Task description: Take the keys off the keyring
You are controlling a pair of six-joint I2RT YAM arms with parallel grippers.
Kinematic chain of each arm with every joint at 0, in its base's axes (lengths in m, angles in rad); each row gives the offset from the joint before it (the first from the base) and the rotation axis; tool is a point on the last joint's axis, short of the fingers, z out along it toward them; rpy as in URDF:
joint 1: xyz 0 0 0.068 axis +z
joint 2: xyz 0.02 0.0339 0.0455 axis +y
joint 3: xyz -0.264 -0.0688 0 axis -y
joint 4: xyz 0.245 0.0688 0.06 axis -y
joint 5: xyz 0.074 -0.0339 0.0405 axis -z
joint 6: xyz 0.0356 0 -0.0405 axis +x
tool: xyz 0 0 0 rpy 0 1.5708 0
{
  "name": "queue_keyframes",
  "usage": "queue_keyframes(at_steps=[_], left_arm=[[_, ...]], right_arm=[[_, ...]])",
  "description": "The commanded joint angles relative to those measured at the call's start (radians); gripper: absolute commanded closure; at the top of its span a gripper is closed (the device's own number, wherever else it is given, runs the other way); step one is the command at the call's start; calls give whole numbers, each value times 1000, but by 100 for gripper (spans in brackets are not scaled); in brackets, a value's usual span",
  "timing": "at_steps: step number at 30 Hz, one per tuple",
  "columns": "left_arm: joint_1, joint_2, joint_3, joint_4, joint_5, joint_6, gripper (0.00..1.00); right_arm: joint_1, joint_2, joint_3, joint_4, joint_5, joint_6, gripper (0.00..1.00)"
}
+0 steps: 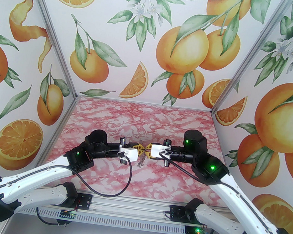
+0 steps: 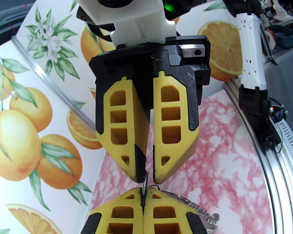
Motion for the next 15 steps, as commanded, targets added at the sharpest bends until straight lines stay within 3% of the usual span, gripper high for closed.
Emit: queue_keyframes(at_steps=[1,4,9,13,15], left_arm=[[-4,-15,53,11,-4,20,100],[-6,-19,58,-5,-11,26,100],[-8,-37,44,8,-18,22,100],[-6,-76,1,28,-35,-5,78],[-5,-98,-30,34,-50,-17,74]], right_arm=[[15,9,21,-6,25,-16,92],[15,7,19,-9,37,-28,99],[16,-10,-2,21,40,-25,100],[16,-48,-67,122,52,-13,100],[15,-78,-118,194,58,-18,100]])
